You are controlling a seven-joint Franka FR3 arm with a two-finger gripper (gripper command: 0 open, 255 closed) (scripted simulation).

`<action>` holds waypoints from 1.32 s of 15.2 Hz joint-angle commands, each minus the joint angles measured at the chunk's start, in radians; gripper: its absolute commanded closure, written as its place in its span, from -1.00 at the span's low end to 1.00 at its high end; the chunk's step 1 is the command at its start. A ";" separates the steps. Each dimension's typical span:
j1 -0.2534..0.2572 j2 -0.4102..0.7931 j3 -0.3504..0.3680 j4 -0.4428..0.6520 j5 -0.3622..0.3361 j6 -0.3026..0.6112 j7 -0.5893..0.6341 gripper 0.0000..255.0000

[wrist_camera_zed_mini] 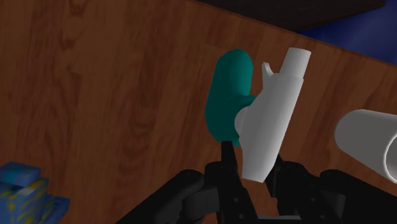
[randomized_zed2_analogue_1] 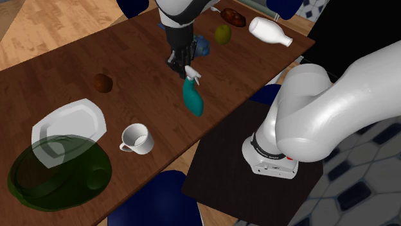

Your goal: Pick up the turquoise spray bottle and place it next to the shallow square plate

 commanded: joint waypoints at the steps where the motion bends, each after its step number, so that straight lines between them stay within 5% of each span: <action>1: 0.000 -0.008 0.003 0.015 0.000 -0.023 0.002 1.00; 20: 0.004 -0.060 0.028 0.235 0.009 -0.293 0.024 1.00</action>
